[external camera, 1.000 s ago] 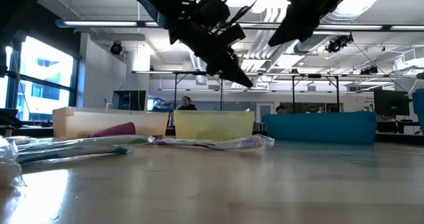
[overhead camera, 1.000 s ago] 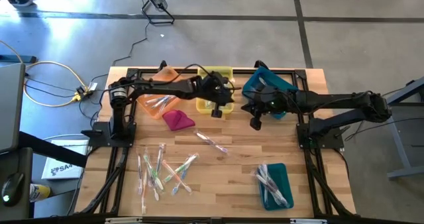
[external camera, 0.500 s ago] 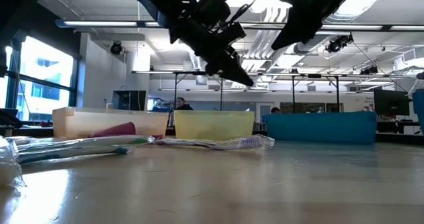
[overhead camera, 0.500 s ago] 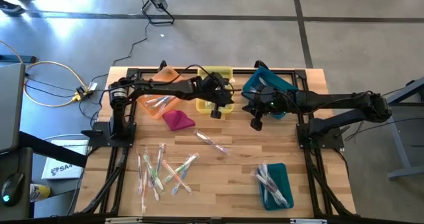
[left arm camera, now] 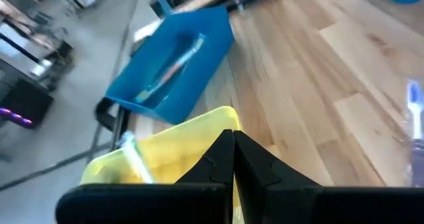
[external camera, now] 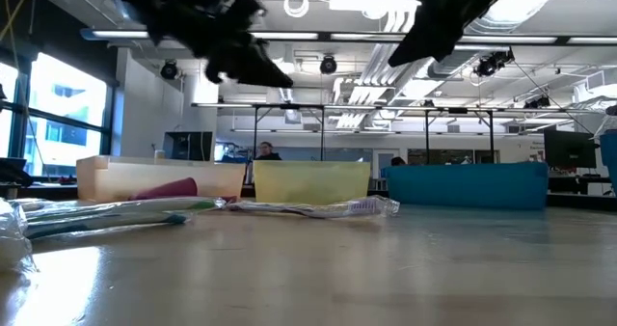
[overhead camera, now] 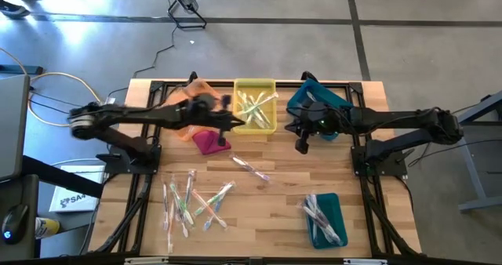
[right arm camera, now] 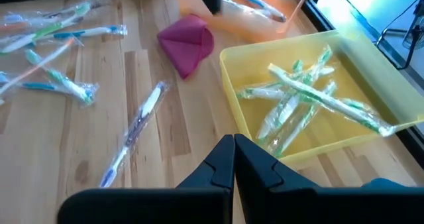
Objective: Pick & Place Toothbrushes
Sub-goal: Adjust the green toothbrush in the yellow bin
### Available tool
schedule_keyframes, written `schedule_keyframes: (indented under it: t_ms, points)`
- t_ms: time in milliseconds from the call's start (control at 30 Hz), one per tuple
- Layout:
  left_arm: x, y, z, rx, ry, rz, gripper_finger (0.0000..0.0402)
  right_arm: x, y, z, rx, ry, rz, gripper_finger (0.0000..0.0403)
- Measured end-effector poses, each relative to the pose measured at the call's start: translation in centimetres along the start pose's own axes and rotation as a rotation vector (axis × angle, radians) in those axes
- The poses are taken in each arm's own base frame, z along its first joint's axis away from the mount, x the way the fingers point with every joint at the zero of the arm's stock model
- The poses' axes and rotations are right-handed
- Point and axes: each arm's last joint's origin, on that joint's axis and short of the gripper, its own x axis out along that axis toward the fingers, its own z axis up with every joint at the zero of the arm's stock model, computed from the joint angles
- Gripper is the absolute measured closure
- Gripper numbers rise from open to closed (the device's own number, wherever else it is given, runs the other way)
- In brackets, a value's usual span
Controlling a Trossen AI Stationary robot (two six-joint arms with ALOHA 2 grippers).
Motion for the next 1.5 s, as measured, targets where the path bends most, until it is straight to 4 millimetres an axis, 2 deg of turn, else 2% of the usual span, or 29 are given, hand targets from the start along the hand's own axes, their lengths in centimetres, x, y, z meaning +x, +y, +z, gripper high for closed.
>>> schedule_keyframes:
  t_ms: [267,400,567,700,867,1067,1267,1500]
  points:
    - [-7.6,-2.6,-1.9,-0.009,-0.112,0.112,0.0401,1.7,0.2,0.5,0.003,-0.022,0.008,0.04]
    - [-10.2,-3.8,-3.1,-0.005,-0.162,0.144,0.0401,3.3,0.4,1.5,-0.001,0.02,0.002,0.04]
    - [-12.2,-4.8,-4.0,-0.034,-0.201,0.163,0.0401,5.6,-0.2,3.8,0.008,0.11,-0.008,0.04]
    - [-13.0,-5.4,-4.6,-0.052,-0.178,0.147,0.0402,8.4,-1.7,4.8,0.029,0.25,-0.055,0.04]
    - [-13.1,-5.7,-5.1,-0.059,-0.139,0.121,0.0402,12.1,-3.7,5.1,0.057,0.427,-0.072,0.04]
    - [-13.1,-5.8,-5.0,-0.059,-0.149,0.111,0.0402,15.4,-6.2,5.7,0.103,0.53,-0.092,0.04]
    - [-13.2,-5.8,-5.0,-0.057,-0.15,0.11,0.0402,17.2,-9.4,5.6,0.133,0.588,-0.149,0.04]
    - [-13.2,-5.8,-5.0,-0.056,-0.151,0.11,0.0402,17.2,-12.5,4.7,0.198,0.636,-0.169,0.04]
